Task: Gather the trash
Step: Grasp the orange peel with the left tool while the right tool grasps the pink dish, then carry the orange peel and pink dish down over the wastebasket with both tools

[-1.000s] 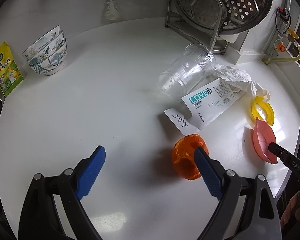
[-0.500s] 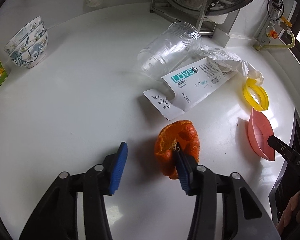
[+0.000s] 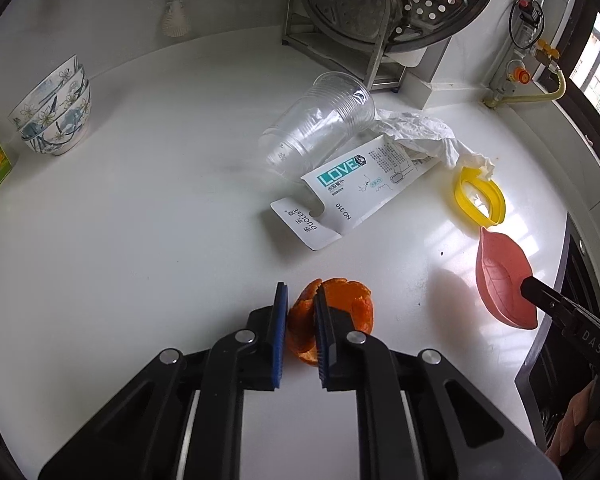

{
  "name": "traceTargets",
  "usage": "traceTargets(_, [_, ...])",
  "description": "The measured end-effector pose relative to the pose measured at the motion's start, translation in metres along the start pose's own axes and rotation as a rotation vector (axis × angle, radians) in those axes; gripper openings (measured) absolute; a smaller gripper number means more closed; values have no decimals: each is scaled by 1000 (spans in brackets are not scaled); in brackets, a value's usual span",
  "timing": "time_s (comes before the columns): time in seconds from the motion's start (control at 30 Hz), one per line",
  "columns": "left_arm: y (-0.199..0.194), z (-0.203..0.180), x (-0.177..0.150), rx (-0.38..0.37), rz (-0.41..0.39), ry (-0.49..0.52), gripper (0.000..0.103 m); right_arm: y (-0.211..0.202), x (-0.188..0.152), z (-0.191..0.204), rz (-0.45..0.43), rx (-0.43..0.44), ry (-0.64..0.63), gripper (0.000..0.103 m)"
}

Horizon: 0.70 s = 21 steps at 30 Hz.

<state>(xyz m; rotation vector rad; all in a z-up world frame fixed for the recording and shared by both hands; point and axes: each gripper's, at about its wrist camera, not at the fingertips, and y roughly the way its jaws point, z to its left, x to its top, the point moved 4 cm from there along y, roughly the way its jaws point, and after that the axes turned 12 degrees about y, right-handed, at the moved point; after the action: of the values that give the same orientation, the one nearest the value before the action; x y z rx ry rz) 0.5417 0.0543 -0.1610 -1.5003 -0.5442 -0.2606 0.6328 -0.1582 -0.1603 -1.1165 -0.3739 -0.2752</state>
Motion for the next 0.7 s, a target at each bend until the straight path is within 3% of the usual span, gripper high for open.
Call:
traceTargets(0.4, [-35,17,-6,-3,-35,21,13,-23,-11,13,-22,10,0,3])
traceTargets(0.7, [-57,15,-16,-27,-73,117,13,-52,-37,22,-71,-9,54,3])
